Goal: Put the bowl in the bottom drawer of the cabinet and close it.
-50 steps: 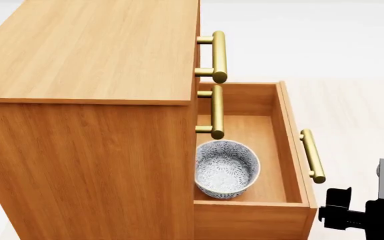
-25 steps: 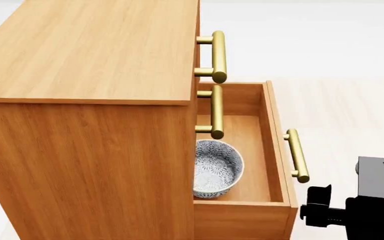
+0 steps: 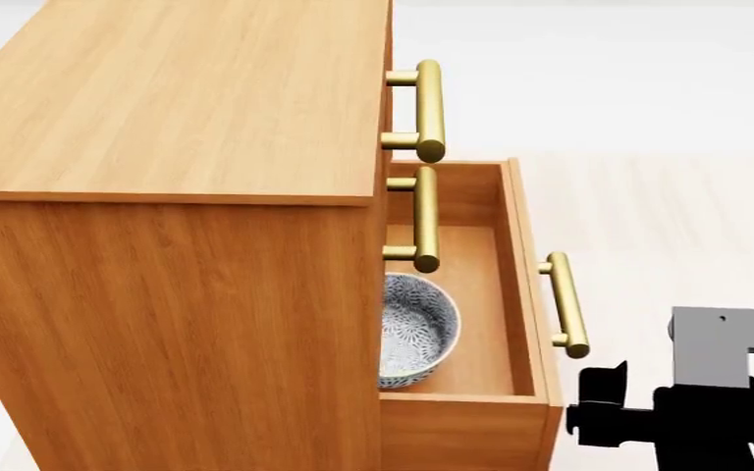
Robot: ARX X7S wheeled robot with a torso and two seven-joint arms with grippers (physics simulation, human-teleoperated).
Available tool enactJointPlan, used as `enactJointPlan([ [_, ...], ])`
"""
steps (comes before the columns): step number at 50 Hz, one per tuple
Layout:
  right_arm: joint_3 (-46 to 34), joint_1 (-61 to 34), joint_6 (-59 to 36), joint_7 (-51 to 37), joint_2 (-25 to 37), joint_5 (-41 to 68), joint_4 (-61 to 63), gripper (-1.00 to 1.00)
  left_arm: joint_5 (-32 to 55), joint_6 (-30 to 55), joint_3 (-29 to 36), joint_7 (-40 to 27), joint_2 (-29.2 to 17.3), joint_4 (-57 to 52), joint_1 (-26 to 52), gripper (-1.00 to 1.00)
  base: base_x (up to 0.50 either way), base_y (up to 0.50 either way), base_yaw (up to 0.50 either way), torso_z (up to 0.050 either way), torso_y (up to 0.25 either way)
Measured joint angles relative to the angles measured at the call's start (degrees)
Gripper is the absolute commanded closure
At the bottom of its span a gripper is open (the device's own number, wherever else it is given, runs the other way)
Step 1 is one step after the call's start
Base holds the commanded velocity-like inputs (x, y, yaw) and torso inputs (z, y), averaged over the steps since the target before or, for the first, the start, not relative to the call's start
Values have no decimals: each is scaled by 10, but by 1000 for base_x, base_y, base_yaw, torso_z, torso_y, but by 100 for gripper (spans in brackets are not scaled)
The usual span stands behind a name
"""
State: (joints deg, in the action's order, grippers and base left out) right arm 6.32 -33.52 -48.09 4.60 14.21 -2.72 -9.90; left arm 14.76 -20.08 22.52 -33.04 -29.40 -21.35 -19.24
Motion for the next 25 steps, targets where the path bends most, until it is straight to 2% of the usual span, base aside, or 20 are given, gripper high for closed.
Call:
enactJointPlan([
  [25,-6,6,-8,-6,-14,5,18,-100,1,-2,1,-2,-1,-1,0,-100,0,0,0,0,0],
])
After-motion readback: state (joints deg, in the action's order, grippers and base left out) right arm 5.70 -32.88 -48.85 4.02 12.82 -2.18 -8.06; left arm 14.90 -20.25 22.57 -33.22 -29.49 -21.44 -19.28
